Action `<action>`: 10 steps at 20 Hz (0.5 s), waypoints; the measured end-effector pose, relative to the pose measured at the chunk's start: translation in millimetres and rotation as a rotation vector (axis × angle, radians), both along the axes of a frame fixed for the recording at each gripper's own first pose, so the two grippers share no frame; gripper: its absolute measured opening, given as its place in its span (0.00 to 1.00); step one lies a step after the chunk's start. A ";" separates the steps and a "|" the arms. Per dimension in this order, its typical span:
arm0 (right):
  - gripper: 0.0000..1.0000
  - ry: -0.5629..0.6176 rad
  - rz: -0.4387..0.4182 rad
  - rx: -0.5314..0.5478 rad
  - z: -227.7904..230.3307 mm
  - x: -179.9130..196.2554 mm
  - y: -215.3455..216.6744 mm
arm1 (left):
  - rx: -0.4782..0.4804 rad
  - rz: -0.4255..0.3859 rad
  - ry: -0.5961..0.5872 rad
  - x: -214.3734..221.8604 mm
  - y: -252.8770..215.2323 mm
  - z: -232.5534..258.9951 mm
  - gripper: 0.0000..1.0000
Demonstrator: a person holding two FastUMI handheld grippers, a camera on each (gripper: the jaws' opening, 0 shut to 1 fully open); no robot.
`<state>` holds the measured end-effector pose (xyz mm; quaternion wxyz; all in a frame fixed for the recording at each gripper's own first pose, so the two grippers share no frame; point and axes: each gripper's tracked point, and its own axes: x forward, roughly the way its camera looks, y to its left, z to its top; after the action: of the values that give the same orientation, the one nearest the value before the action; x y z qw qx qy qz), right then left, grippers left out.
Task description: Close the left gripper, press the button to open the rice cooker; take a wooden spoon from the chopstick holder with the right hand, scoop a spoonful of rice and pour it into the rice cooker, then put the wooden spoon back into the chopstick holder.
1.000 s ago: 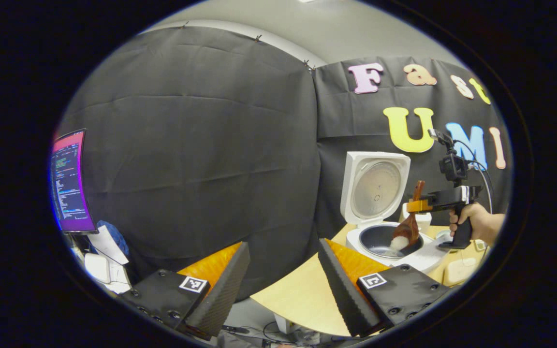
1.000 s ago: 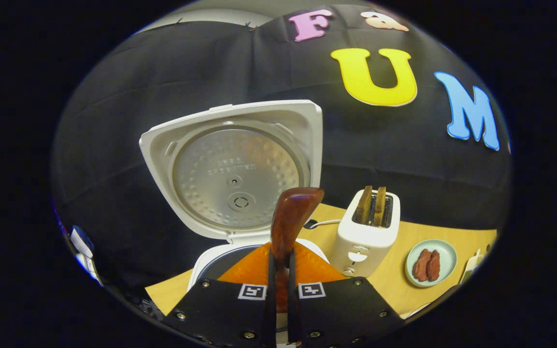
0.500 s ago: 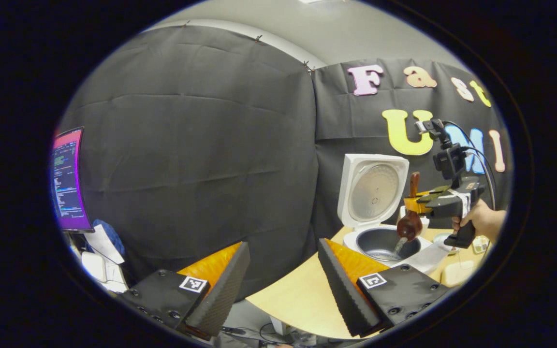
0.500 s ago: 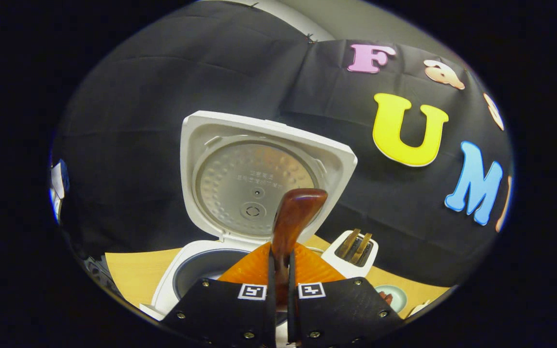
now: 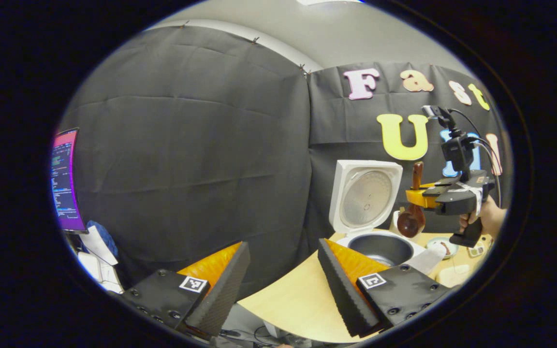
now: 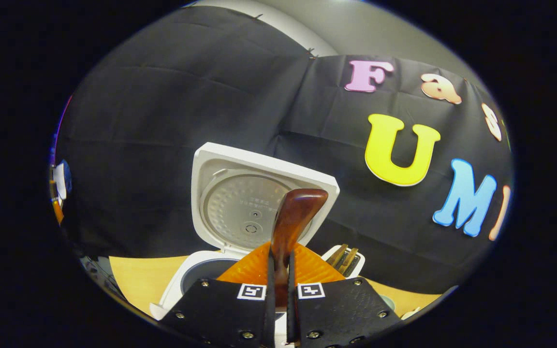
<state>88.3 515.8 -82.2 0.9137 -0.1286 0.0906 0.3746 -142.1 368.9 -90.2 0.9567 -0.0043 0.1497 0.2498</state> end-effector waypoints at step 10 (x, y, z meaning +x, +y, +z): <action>0.10 0.195 -0.166 0.211 20.8 17.6 -117.8 | 0.009 -0.139 -0.066 43.5 -70.3 27.3 1.00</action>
<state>105.9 398.0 -61.4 0.9368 0.0129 0.1493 0.3161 -98.6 298.6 -62.9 0.9761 0.0023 0.1170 0.1832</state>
